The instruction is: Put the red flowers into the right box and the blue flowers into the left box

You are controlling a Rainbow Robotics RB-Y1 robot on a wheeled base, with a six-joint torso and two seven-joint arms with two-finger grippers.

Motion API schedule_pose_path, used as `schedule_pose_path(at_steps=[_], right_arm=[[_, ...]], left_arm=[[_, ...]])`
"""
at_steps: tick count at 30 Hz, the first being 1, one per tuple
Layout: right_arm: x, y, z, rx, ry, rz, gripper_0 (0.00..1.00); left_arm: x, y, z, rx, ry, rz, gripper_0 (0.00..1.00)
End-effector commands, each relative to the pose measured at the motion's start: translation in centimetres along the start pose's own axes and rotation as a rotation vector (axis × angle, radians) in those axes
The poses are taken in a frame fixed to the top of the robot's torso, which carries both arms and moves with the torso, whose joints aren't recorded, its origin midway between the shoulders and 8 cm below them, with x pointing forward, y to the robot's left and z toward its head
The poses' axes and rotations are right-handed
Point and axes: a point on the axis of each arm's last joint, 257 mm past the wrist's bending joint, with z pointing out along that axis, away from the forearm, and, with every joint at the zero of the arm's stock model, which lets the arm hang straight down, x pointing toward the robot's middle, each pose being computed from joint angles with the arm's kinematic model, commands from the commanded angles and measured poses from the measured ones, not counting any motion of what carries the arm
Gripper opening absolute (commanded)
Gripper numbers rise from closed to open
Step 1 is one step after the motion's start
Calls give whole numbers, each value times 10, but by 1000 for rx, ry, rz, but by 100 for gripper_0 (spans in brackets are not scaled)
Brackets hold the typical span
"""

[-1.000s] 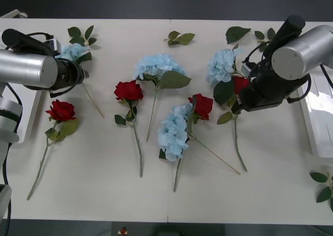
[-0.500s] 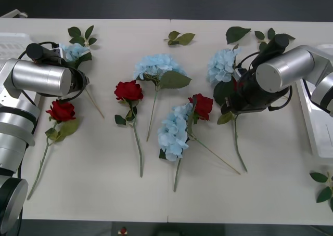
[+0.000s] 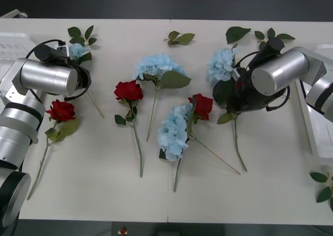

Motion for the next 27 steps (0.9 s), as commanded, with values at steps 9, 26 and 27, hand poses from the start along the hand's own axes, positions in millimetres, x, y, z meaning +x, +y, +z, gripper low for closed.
schedule_pose_path(at_steps=[9,26,27], right_arm=[[-12,17,2,-13,-29,-60,52],[-16,12,1,9,-37,-83,0],[-18,9,0,16,-41,-86,0]], left_arm=[[-9,-8,-1,2,-9,-2,0],[-58,5,-133,51,147,-95,0],[-64,10,-146,62,146,-111,0]])
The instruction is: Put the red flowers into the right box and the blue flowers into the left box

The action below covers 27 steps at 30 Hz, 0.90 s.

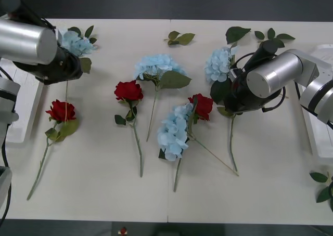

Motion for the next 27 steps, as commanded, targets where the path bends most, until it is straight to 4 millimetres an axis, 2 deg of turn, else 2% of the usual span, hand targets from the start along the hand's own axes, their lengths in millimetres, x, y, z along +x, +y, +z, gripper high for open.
schedule_pose_path(at_steps=[1,3,6,8,11,15,17,19,20,22,24,27], right_arm=[[-18,3,-11,7,-33,-74,0],[-28,-10,-25,30,-43,-84,0],[-39,-25,-56,52,-30,-131,0],[-39,-37,-79,60,7,-175,0],[-21,-55,-111,68,104,-299,0],[-1,-81,-142,136,188,-450,0],[10,-101,-158,185,216,-494,0],[13,-114,-167,208,218,-495,0],[12,-128,-176,234,213,-480,0],[6,-145,-186,266,194,-464,0],[-7,-178,-205,345,161,-435,0],[-29,-217,-221,409,102,-351,0]], left_arm=[[-46,18,-66,53,-79,-98,0],[-57,39,-89,14,-113,-47,0],[-75,65,-107,-29,-162,35,0],[-83,83,-114,-47,-190,68,0],[-91,122,-124,-102,-225,115,0],[-99,167,-131,-179,-278,163,0],[-99,191,-130,-205,-306,174,0],[-98,206,-127,-214,-324,177,0],[-97,224,-123,-226,-338,173,0],[-93,241,-116,-229,-349,163,0],[-89,268,-104,-239,-370,139,0],[-91,303,-92,-276,-416,166,0]])
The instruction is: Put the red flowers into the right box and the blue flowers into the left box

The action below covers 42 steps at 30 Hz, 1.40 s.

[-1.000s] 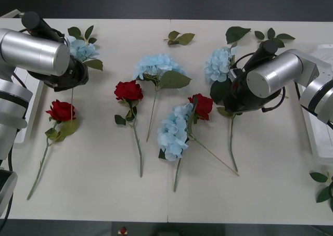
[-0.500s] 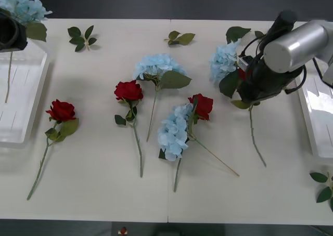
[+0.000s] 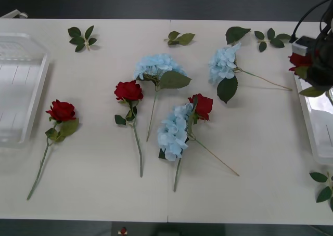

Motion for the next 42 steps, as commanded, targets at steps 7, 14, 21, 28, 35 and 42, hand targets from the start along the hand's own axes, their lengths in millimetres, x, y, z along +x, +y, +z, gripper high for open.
schedule_pose_path(at_steps=[7,14,21,28,35,42], right_arm=[[-3,-151,13,202,-105,255,0],[29,-177,56,270,-48,314,0],[75,-163,102,275,43,319,0],[103,-150,128,267,103,328,0],[92,-146,134,262,70,344,44],[49,-132,126,182,-36,377,87]], left_arm=[[8,66,30,-64,-67,100,0],[9,61,31,-54,-65,110,18],[21,46,37,-23,-40,126,72],[25,-12,7,128,76,140,88],[35,-72,-36,265,221,84,90],[88,-132,-53,354,348,214,91]])
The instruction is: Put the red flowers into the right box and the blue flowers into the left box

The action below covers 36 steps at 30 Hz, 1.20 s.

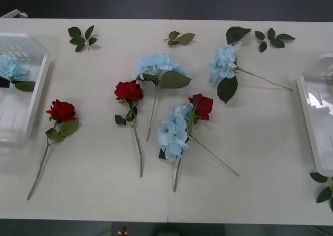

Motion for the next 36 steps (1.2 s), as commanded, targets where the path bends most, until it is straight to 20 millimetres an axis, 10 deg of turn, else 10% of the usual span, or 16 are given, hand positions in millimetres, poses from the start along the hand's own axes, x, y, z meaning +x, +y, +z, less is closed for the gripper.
schedule_pose_path(at_steps=[1,17,36], right_arm=[[-37,12,-22,-68,-76,39,89],[-149,143,-125,-195,-396,-587,93],[-180,244,-138,-252,-464,-728,93]], left_arm=[[13,-39,10,35,31,109,91],[103,-77,89,-74,26,491,100],[119,-91,125,-77,16,490,100]])
